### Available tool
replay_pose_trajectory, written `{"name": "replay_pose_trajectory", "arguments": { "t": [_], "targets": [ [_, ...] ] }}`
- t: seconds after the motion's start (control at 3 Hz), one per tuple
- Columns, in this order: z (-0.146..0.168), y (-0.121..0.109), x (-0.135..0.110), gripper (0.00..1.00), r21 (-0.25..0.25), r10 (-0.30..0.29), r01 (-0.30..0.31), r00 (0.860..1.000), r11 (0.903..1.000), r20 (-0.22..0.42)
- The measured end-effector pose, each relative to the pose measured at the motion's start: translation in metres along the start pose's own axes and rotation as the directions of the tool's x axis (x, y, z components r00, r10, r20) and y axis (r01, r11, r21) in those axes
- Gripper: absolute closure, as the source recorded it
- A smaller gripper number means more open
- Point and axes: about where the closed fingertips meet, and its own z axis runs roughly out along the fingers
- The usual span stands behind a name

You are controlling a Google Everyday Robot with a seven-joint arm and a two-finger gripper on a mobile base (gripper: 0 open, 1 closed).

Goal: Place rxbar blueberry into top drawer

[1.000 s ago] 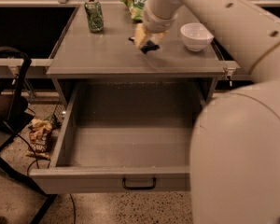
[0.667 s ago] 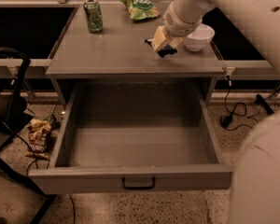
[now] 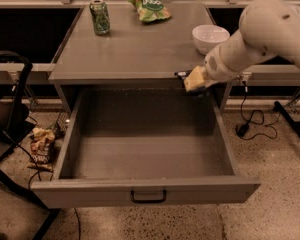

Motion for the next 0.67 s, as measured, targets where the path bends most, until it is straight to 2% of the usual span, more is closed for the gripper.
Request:
{"name": "replay_pose_trajectory", "arguments": {
  "t": [0.33, 0.67],
  "targets": [
    [0.012, 0.008, 0.064, 1.00, -0.064, -0.020, 0.018, 0.999, 0.9978, -0.029],
    [0.028, 0.020, 0.100, 1.00, -0.128, -0.079, 0.070, 0.995, 0.9892, -0.060]
  ]
}}
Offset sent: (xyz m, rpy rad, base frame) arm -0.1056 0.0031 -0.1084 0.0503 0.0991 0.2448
